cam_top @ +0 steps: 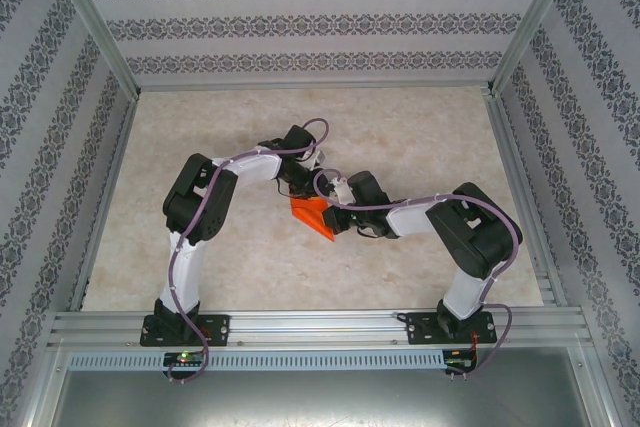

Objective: Fold a paper plane with a square sheet of paper (fold left side to right side)
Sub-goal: Third fold the triangle at the center of the table.

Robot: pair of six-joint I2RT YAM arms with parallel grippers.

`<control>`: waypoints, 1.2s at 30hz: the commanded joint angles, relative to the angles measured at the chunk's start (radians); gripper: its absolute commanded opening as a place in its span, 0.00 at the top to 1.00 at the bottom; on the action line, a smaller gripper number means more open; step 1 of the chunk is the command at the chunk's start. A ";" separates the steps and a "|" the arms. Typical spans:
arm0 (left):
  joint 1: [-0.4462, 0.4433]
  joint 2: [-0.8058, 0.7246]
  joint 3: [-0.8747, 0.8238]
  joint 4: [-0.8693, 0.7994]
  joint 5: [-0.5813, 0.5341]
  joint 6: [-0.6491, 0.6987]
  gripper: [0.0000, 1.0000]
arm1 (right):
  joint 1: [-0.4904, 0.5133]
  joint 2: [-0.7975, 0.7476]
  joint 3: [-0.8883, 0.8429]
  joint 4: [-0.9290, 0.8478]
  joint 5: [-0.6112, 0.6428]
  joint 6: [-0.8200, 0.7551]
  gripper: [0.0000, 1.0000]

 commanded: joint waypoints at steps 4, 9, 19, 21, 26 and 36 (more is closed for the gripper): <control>0.042 0.015 0.067 -0.066 0.000 0.030 0.76 | -0.005 0.020 -0.032 -0.109 0.004 -0.012 1.00; 0.074 -0.012 0.105 -0.093 -0.008 0.042 0.70 | -0.006 0.019 -0.030 -0.113 0.004 -0.015 1.00; 0.127 -0.299 -0.215 0.026 -0.039 0.017 0.88 | -0.004 0.020 -0.023 -0.114 -0.001 -0.013 1.00; 0.123 -0.345 -0.300 0.100 0.008 -0.016 0.91 | -0.004 0.023 -0.022 -0.112 0.000 -0.013 1.00; 0.076 -0.382 -0.419 0.250 0.090 -0.099 0.94 | -0.004 0.026 -0.021 -0.114 -0.003 -0.017 1.00; -0.001 -0.310 -0.445 0.323 0.065 -0.151 0.95 | -0.004 0.037 -0.013 -0.114 -0.013 -0.017 1.00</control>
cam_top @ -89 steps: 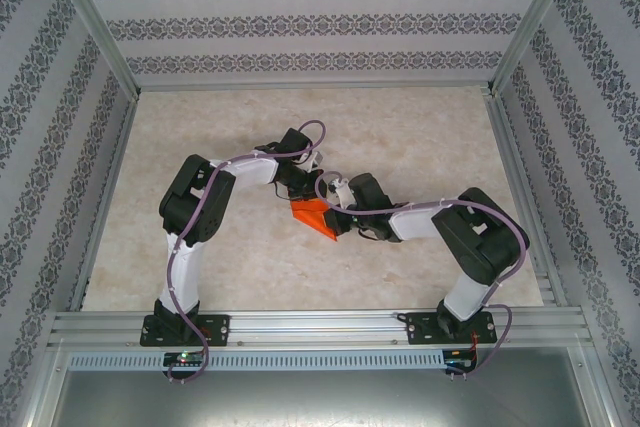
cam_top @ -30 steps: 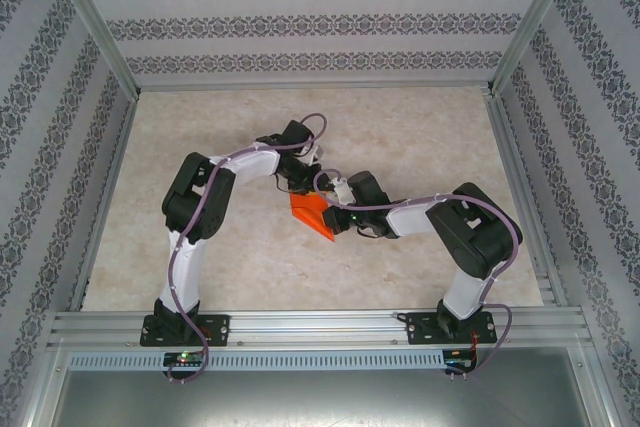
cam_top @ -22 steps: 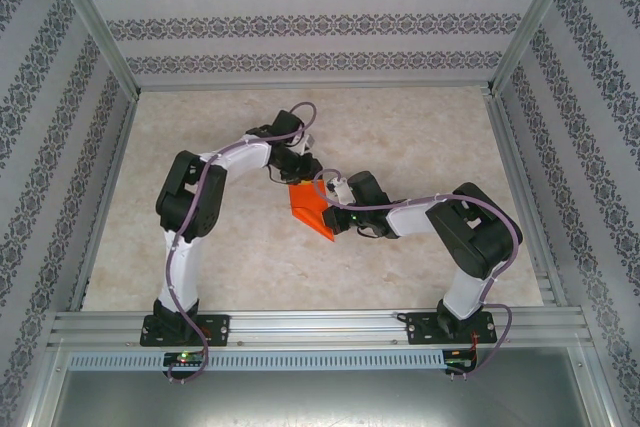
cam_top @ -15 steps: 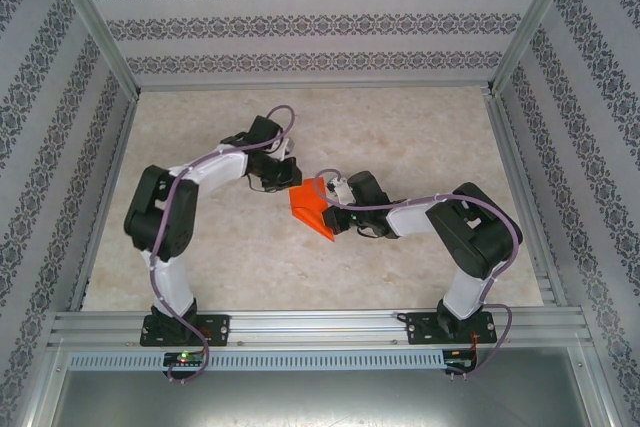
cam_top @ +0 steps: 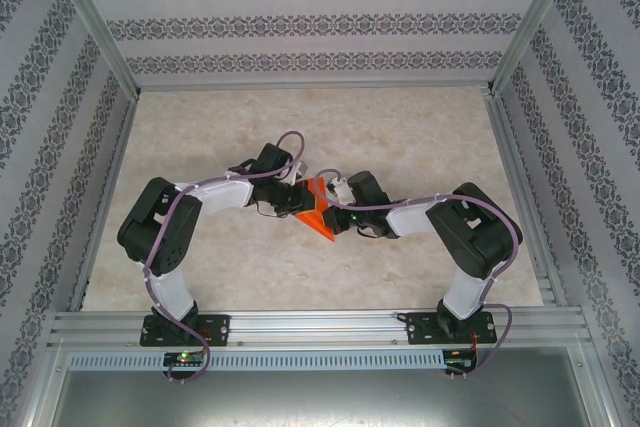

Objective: Fold a paper plane with a square sheet of paper (fold left side to right side)
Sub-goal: Third fold the triangle at the center of the table.

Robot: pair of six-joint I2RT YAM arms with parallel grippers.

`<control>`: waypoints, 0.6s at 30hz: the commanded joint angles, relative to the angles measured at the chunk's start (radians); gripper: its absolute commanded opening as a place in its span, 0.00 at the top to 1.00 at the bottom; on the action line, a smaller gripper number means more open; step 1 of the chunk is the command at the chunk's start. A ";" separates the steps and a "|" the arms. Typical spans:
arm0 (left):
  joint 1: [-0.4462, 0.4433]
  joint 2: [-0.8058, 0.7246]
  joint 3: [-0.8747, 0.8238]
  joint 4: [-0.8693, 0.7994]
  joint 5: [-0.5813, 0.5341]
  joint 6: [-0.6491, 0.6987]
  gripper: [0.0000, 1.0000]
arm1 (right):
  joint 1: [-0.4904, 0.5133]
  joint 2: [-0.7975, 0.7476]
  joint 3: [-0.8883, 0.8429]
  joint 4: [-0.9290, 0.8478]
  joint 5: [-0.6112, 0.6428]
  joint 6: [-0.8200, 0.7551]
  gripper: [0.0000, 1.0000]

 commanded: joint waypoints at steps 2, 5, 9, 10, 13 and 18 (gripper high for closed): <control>-0.012 0.046 0.001 0.041 -0.011 -0.019 0.95 | -0.004 0.036 -0.013 -0.114 -0.010 -0.013 1.00; -0.017 0.059 -0.004 0.035 -0.028 -0.014 0.95 | -0.004 0.036 -0.014 -0.114 -0.008 -0.012 1.00; -0.018 0.066 -0.010 0.026 -0.040 -0.008 0.95 | -0.003 0.036 -0.014 -0.119 -0.007 -0.014 1.00; -0.019 0.064 -0.014 0.026 -0.043 -0.008 0.96 | -0.003 0.034 -0.015 -0.120 -0.006 -0.014 1.00; -0.018 0.058 -0.027 0.028 -0.052 -0.003 0.96 | -0.003 0.034 -0.014 -0.122 -0.005 -0.016 1.00; -0.018 0.053 -0.062 0.054 -0.061 -0.002 0.96 | -0.004 0.039 -0.011 -0.127 -0.005 -0.017 1.00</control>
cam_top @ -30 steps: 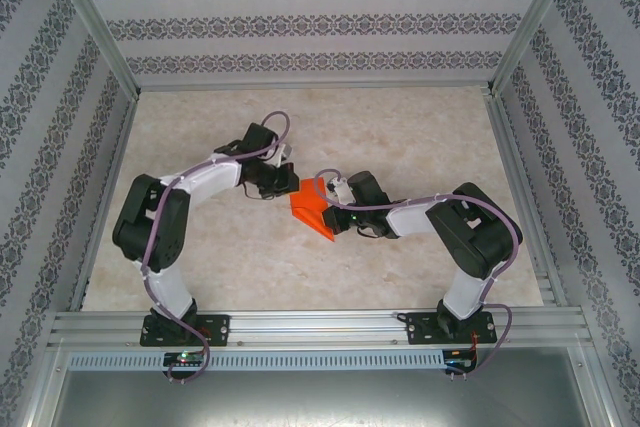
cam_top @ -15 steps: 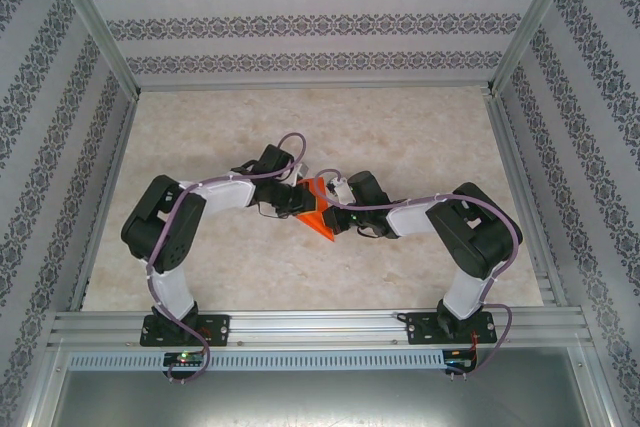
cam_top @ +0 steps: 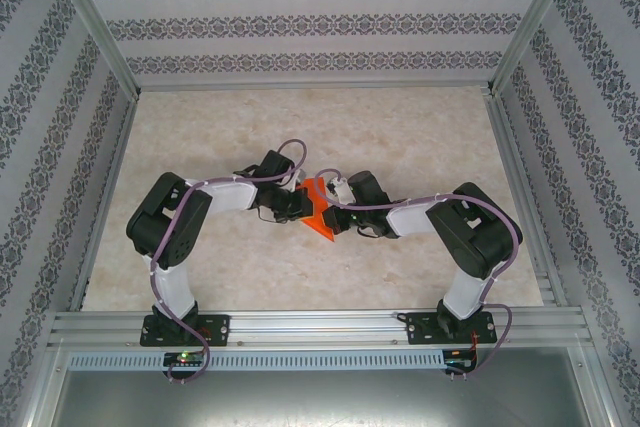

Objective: Fold a paper plane with a square sheet of paper (fold left side to right side)
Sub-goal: Third fold the triangle at the center of the table.

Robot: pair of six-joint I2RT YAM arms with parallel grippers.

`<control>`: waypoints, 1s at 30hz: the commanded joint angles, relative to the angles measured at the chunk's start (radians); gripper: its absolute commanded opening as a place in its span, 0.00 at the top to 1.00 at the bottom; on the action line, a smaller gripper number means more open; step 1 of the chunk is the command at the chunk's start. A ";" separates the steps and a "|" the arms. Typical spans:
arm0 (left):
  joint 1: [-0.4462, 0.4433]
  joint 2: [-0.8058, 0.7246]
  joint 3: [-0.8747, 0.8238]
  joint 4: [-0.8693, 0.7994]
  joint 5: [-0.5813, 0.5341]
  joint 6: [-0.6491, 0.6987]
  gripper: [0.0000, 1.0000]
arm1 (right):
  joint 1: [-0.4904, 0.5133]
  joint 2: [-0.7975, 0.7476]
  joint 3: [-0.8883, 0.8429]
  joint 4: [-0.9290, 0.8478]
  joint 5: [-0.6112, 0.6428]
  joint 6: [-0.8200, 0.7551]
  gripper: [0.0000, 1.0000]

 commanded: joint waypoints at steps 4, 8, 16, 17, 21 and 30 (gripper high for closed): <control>-0.015 0.007 -0.052 0.069 -0.029 0.002 0.96 | -0.003 0.042 -0.008 -0.129 -0.005 -0.016 1.00; -0.013 0.023 -0.065 0.071 -0.051 0.003 0.96 | -0.004 0.034 -0.008 -0.132 -0.004 -0.014 1.00; -0.014 0.031 -0.129 0.075 -0.085 0.008 0.97 | -0.022 -0.055 0.067 -0.184 -0.007 0.021 0.85; -0.014 0.033 -0.135 0.080 -0.085 0.006 0.97 | -0.028 -0.074 0.085 -0.208 0.000 0.025 0.79; -0.013 0.033 -0.145 0.080 -0.090 0.007 0.98 | -0.053 -0.139 0.138 -0.320 0.021 0.022 0.66; -0.015 0.023 -0.138 0.078 -0.085 0.011 0.98 | -0.066 -0.227 0.124 -0.439 -0.266 0.108 0.67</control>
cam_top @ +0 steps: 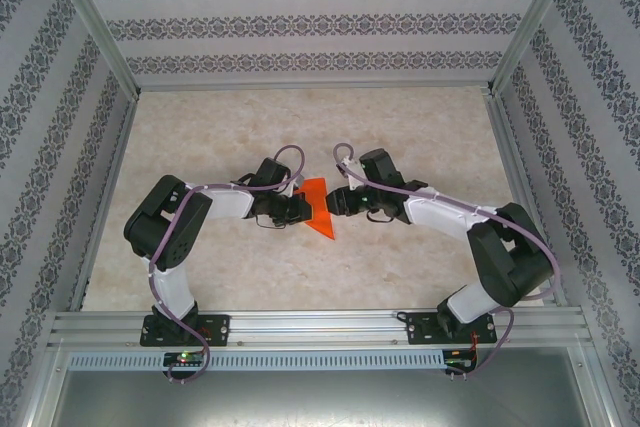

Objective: Fold a paper plane with a square sheet of paper (fold left side to right side)
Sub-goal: Third fold the triangle at the center of the table.

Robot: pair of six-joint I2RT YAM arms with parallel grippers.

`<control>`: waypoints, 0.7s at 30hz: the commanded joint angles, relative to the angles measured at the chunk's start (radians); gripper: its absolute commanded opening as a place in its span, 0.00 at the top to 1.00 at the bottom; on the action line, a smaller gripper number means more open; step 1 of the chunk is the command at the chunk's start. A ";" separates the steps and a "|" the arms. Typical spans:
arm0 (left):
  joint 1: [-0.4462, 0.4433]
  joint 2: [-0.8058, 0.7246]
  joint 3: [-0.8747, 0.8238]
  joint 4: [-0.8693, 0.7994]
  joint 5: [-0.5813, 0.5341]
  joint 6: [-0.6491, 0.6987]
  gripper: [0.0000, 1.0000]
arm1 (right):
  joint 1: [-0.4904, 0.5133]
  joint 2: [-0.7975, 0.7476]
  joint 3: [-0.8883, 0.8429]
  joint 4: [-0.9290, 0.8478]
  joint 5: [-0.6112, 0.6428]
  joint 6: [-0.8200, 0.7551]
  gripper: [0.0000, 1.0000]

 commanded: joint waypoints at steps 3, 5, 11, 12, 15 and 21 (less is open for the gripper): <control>-0.015 0.036 -0.037 -0.079 -0.083 0.012 0.98 | 0.006 0.035 -0.016 -0.018 -0.274 0.151 0.69; -0.014 0.033 -0.036 -0.077 -0.082 0.012 0.98 | 0.018 0.068 -0.013 0.004 -0.303 0.182 0.69; -0.014 0.028 -0.038 -0.078 -0.082 0.015 0.98 | 0.032 0.157 0.036 -0.009 -0.272 0.170 0.69; -0.014 0.028 -0.038 -0.079 -0.082 0.017 0.98 | 0.036 0.168 0.043 -0.016 -0.274 0.166 0.69; -0.014 0.025 -0.036 -0.081 -0.082 0.017 0.98 | 0.050 0.194 0.066 -0.064 -0.260 0.136 0.69; -0.014 0.026 -0.034 -0.085 -0.081 0.019 0.98 | 0.057 0.219 0.082 -0.129 -0.226 0.099 0.69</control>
